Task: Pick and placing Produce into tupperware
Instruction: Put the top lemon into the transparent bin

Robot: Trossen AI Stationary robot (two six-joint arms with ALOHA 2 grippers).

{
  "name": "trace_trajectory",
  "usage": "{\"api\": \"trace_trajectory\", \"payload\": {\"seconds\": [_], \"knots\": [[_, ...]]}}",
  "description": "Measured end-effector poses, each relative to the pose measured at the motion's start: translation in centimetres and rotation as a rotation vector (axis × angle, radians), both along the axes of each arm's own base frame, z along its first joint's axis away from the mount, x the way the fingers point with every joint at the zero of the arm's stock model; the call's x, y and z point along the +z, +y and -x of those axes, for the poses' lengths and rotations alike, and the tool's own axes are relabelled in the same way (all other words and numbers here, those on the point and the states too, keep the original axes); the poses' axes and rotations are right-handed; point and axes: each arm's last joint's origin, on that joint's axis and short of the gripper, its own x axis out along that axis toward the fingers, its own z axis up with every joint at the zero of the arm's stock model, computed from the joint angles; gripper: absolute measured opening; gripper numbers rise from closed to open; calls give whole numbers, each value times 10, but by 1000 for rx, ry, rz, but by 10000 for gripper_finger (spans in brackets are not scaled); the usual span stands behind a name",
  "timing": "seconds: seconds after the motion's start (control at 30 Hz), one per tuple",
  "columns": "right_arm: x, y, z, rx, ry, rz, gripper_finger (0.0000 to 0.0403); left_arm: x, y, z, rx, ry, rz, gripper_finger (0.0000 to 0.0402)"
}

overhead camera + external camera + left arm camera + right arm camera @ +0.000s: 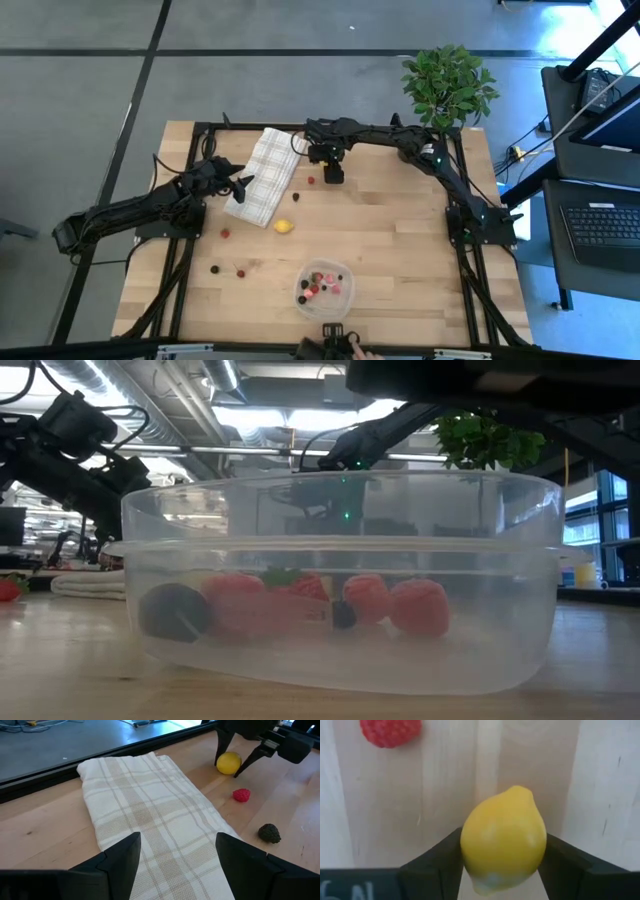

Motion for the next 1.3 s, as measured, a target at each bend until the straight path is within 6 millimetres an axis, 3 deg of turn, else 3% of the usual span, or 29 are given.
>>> {"api": "trace_trajectory", "payload": {"seconds": [0.17, 0.33, 0.43, 0.67, 0.93, 1.3], "knots": [[1, 0, 0, -28, -1, -2, 212, 0, 0, 0, 0, 0, 0, 250], [16, -2, 1, -59, 19, -18, 210, 0, 0, 0, 0, 0, 0, 250], [39, 6, -6, -57, -8, -19, 210, 0, 0, 0, 0, 0, 0, 250], [103, 48, -19, -8, -39, -41, 210, 0, 0, 0, 0, 0, 0, 250], [146, 132, -11, 21, -34, -89, 210, 0, 0, 0, 0, 0, 0, 250], [154, 268, -11, 122, -49, -129, 210, 0, 0, 0, 0, 0, 0, 250]]}}
